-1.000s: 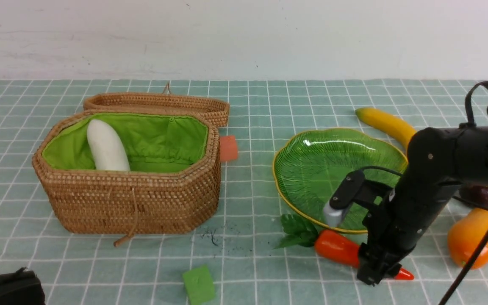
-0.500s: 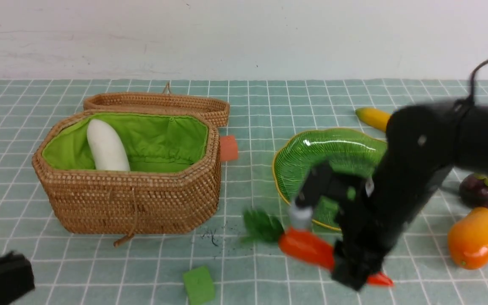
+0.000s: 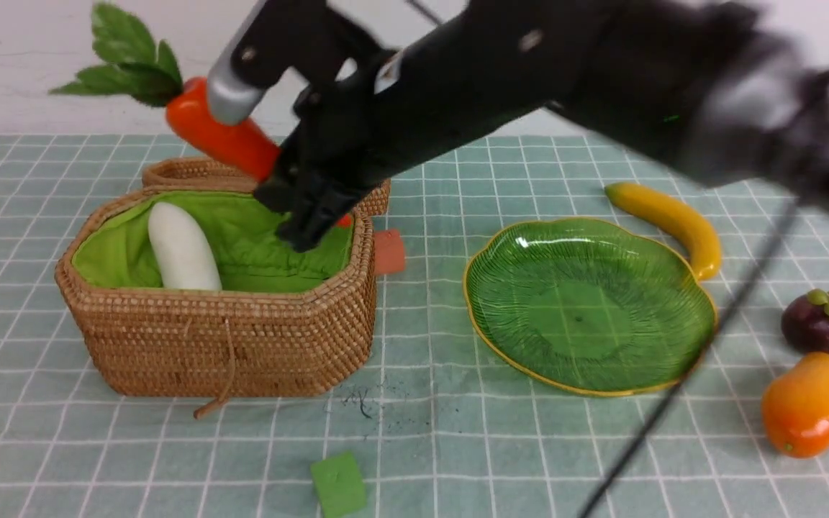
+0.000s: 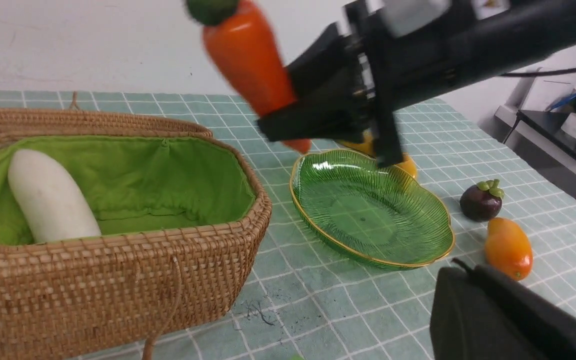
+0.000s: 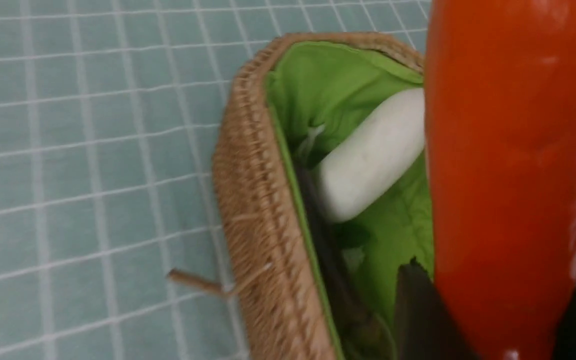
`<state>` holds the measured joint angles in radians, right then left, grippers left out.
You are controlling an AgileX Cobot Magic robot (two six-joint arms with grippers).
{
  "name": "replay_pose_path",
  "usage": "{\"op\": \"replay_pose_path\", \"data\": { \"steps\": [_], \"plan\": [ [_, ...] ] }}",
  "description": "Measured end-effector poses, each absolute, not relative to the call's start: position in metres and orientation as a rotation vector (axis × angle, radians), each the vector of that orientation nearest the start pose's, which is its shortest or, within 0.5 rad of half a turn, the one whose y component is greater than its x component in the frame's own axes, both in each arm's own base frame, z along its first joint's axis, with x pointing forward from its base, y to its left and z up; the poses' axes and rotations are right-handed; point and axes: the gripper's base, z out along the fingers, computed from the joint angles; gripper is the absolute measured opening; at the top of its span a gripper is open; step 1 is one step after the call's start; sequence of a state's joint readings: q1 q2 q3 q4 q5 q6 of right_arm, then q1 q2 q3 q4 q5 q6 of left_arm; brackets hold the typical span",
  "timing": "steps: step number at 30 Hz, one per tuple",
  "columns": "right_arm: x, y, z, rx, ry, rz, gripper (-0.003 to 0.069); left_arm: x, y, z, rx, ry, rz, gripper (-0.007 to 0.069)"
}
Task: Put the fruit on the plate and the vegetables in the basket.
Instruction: Use the right arm to grab a carrot and put it into the left basket, then use the right arm to grab a mango and put it into the right plate
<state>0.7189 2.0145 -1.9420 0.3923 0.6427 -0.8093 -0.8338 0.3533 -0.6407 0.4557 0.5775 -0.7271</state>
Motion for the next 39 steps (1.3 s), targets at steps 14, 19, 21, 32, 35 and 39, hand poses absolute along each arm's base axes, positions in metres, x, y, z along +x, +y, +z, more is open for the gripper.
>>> {"op": "replay_pose_path", "data": {
  "steps": [14,19,21,32,35,39],
  "plan": [
    [0.317,0.304,0.381,-1.288,1.991,0.442,0.0554,0.057,-0.031,0.354,0.276,1.745,-0.634,-0.0013],
    [0.280,0.243,0.436,-0.995,2.245,0.248,0.0238,0.055,-0.034,0.357,0.343,1.700,-0.646,-0.0013],
    [0.274,0.224,0.448,-0.819,2.285,0.206,0.0111,0.053,-0.037,0.358,0.385,1.688,-0.666,-0.0013],
    [0.257,0.055,0.345,0.192,2.750,-0.041,0.0097,0.042,-0.048,0.354,0.592,1.687,-0.744,-0.0013],
    [0.261,0.030,0.308,0.377,2.797,-0.028,0.0202,0.041,-0.049,0.353,0.613,1.688,-0.745,-0.0013],
    [0.280,-0.013,0.256,0.688,2.732,0.094,0.0476,0.040,-0.049,0.352,0.641,1.697,-0.733,-0.0013]
  ]
}}
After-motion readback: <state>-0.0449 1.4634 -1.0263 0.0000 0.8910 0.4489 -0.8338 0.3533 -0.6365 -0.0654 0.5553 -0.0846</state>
